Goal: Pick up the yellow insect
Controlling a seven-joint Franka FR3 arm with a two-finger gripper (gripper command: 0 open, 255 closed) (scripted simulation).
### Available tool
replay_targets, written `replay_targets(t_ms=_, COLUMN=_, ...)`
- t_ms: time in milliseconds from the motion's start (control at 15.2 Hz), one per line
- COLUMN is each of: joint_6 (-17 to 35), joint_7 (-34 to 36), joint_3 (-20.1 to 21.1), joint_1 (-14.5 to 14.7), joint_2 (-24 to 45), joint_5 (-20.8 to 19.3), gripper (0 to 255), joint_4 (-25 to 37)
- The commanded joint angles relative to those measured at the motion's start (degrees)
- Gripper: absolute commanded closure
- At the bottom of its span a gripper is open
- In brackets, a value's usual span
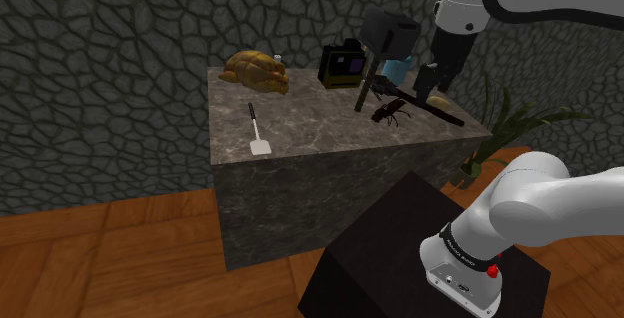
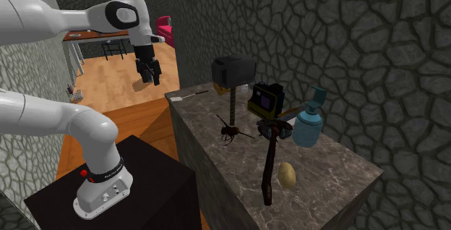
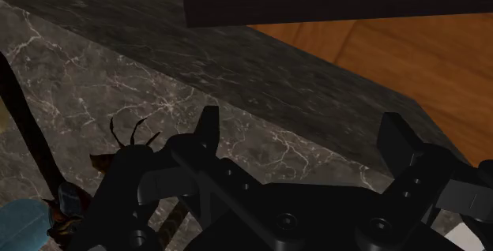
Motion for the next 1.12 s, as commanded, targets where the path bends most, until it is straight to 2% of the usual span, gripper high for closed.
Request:
replay_targets(t_ms=0, joint_6=0.00, joint_7=0.00, joint_3=0.00, joint_1=0.00, joint_2=0.00, joint_5=0.00, gripper=0, joint_4=0.00)
replay_targets(t_ms=528, joint_6=12.23, joint_7=-14.96, joint_3=-12.78, joint_1=-2.25, joint_2=-1.00, joint_5=-8.45, gripper=0, joint_4=-8.24)
replay_targets(t_ms=1056, joint_6=26.98, joint_7=-29.95, joint_3=-27.15, joint_1=-3.36, joint_2=7.17, joint_5=-14.96, gripper=0, joint_4=-9.76)
